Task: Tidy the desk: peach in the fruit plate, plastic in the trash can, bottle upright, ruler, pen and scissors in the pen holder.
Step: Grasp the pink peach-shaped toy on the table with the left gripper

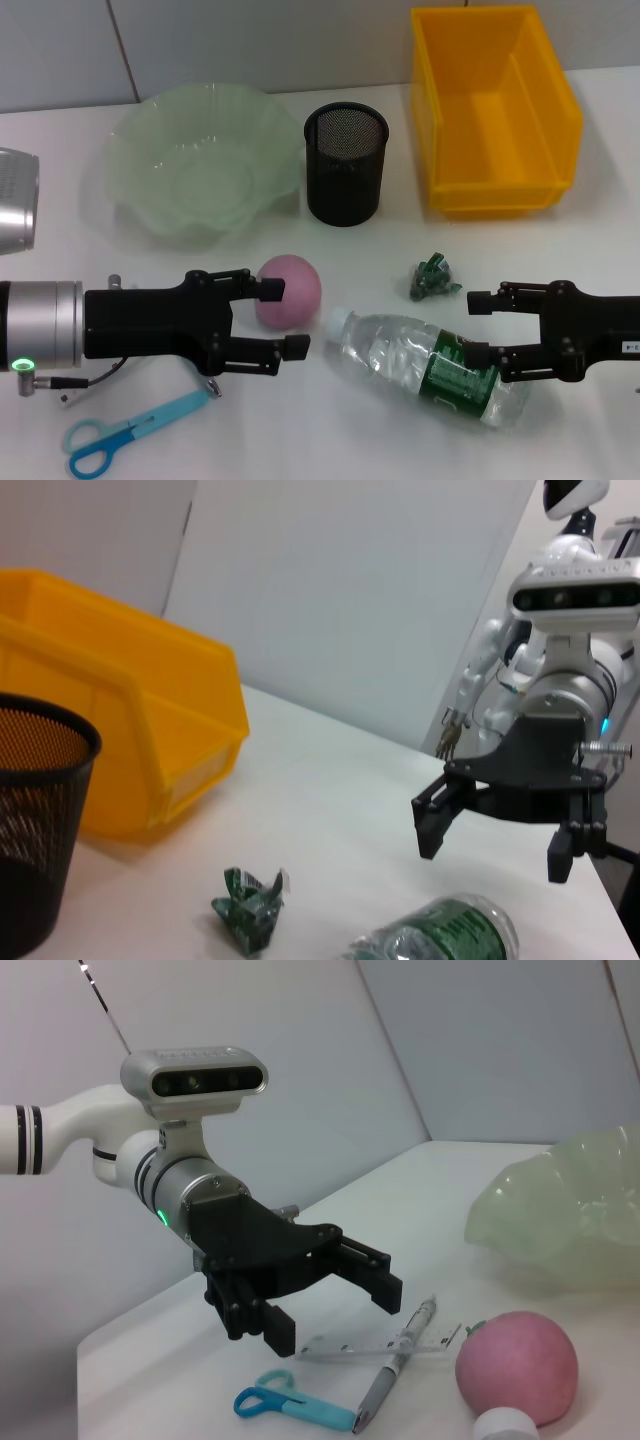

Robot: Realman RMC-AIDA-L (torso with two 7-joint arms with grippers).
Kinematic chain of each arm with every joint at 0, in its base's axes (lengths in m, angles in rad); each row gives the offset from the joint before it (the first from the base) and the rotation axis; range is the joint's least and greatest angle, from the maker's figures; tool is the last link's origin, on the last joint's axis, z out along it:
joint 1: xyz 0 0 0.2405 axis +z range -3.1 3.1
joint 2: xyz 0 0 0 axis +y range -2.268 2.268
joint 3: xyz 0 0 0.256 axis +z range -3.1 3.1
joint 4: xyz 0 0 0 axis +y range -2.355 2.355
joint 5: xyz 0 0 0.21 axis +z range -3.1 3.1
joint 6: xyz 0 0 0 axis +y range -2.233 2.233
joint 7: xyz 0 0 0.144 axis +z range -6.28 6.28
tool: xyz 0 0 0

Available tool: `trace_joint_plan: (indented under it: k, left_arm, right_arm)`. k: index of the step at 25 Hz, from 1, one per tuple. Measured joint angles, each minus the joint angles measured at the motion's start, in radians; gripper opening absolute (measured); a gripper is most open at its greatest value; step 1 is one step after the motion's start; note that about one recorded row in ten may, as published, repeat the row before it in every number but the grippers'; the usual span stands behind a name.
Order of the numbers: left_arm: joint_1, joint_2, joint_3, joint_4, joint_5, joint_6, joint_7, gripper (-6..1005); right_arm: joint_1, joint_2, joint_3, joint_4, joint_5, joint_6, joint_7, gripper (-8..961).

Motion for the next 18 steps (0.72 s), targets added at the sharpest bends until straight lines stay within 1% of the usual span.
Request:
trace_joint_plan:
  k: [16, 18]
  left_arm:
    - [-0.005, -0.003, -0.001, 0.008, 0.014, -0.002, 0.001, 832]
    - [-0.007, -0.007, -0.001, 0.029, 0.02, -0.01, 0.001, 829]
  right_arm:
    - [0.001, 0.0, 0.0, 0.004, -0.007, -0.001, 0.006, 806]
    - [0.001, 0.0, 0.0, 0.004, -0.007, 0.0, 0.006, 806]
